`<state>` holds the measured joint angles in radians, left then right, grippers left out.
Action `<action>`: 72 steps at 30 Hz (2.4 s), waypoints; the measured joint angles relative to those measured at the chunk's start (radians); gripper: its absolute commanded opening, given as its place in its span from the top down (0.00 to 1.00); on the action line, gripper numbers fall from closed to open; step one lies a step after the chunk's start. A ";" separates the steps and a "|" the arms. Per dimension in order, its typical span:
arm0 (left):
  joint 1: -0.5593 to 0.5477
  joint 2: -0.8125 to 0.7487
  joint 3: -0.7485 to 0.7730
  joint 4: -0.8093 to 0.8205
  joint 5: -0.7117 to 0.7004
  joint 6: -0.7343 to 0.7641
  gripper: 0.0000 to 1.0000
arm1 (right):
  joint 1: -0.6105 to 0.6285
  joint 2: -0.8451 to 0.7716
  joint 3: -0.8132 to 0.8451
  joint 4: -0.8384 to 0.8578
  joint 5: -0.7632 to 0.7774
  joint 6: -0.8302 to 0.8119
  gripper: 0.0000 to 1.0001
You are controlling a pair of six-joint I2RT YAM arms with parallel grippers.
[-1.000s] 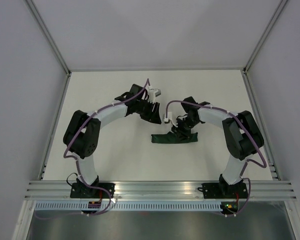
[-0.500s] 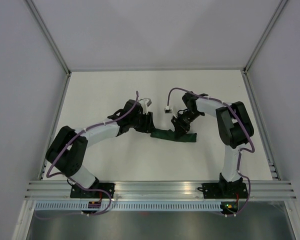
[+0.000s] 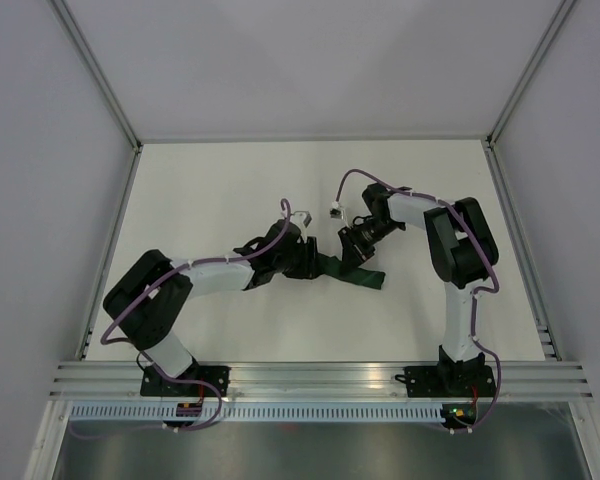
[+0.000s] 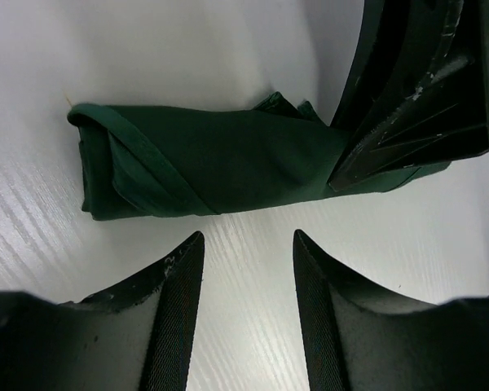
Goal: Fold the napkin, place the utensils inside, and roll it up
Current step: Roll the napkin with the utensil
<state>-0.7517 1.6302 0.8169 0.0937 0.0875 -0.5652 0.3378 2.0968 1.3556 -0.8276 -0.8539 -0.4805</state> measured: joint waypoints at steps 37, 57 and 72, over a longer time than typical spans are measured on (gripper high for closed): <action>0.006 0.032 -0.047 0.127 -0.291 -0.247 0.30 | 0.000 0.047 -0.171 0.698 -0.183 0.807 0.79; 0.060 0.220 0.138 0.114 -0.296 -0.320 0.34 | 0.006 0.064 -0.190 0.877 -0.177 0.961 0.77; 0.086 0.308 0.332 -0.101 -0.295 -0.222 0.40 | 0.005 0.064 -0.172 0.863 -0.179 0.948 0.61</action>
<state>-0.6655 1.9385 1.1492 -0.0074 -0.2073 -0.7868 0.3431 2.1609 1.1835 0.0357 -1.0325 0.4671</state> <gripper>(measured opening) 0.605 0.387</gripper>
